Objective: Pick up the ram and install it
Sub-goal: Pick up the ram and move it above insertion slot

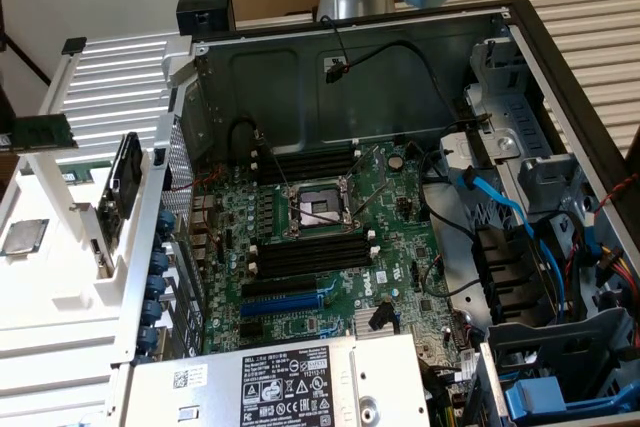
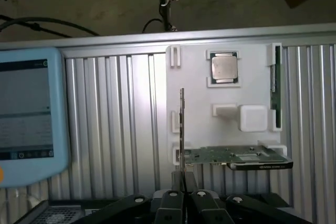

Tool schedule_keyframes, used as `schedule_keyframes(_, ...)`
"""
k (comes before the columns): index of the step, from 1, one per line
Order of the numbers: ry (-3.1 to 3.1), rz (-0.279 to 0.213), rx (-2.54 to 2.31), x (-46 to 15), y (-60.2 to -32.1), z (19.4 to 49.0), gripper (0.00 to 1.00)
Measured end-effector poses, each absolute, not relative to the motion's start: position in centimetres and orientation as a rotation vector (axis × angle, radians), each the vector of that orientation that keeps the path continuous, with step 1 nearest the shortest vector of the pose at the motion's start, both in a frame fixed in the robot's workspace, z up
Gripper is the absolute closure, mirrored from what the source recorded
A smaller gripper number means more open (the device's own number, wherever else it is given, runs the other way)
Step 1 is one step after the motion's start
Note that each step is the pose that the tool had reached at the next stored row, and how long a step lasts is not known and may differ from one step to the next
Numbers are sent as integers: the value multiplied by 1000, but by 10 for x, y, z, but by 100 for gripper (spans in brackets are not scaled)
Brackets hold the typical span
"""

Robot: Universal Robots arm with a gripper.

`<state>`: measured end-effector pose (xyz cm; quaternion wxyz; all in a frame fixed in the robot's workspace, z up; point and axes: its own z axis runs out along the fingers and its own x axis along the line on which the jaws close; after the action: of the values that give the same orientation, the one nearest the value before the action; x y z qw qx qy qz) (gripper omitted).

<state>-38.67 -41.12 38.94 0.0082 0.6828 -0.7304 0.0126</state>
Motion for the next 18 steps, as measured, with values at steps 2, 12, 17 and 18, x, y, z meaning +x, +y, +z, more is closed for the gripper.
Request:
schedule_keyframes(2, -2283, 39, 2134, -377, -411, 392, 88)
schedule_keyframes(12, -2283, 39, 2134, -300, -411, 409, 88)
schedule_keyframes(17, -2283, 39, 2134, -254, -411, 411, 88)
schedule_keyframes(18, -2283, 39, 2134, -249, -411, 411, 88)
